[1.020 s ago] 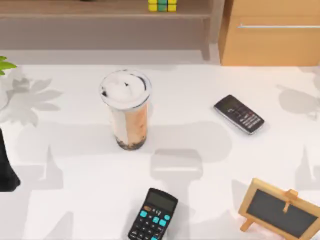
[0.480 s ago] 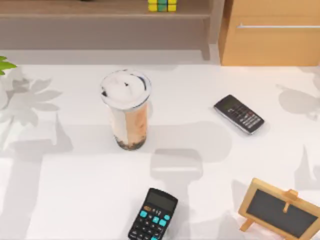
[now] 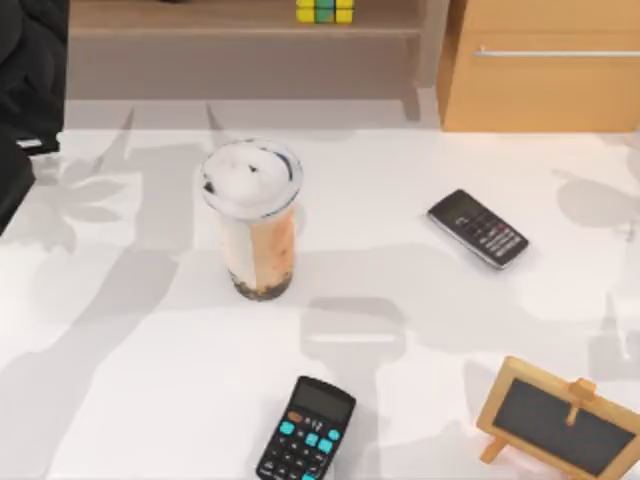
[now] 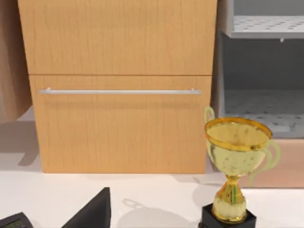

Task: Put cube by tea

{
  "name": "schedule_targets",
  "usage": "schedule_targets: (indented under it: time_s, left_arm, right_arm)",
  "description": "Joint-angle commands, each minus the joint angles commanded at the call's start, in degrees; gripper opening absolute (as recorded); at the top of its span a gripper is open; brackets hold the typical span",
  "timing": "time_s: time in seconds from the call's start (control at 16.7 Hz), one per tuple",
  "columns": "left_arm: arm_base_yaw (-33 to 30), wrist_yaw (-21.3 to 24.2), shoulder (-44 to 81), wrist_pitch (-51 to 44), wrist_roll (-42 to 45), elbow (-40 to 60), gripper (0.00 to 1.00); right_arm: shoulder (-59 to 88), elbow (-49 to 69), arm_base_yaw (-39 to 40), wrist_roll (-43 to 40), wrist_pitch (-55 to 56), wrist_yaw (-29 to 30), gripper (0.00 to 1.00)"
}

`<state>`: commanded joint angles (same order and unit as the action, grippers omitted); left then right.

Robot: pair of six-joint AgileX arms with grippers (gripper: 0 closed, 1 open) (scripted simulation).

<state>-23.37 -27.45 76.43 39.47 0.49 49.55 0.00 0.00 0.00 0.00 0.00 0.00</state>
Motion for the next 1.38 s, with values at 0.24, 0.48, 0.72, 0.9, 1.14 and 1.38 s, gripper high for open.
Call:
schedule_targets:
  time_s: [0.24,0.48,0.72,0.9,1.14,1.38]
  left_arm:
    - [-7.3,-5.2,26.1,8.0,0.3,12.4,1.0]
    - [-12.7,-7.9,43.0,12.6,0.5,20.6,1.0]
    - [-15.3,-8.7,50.6,14.4,0.4,24.4,1.0]
    - [-15.4,-8.7,51.1,14.5,0.4,24.6,1.0]
    - [-15.2,-8.5,50.8,13.8,0.5,24.8,1.0]
    - [-14.3,-7.5,50.9,9.8,0.6,29.3,1.0]
  right_arm:
    - [0.0,0.0,0.0,0.0,0.0,0.0,1.0]
    - [0.0,0.0,0.0,0.0,0.0,0.0,1.0]
    - [0.0,0.0,0.0,0.0,0.0,0.0,1.0]
    - [0.0,0.0,0.0,0.0,0.0,0.0,1.0]
    - [0.0,0.0,0.0,0.0,0.0,0.0,1.0]
    - [0.0,0.0,0.0,0.0,0.0,0.0,1.0]
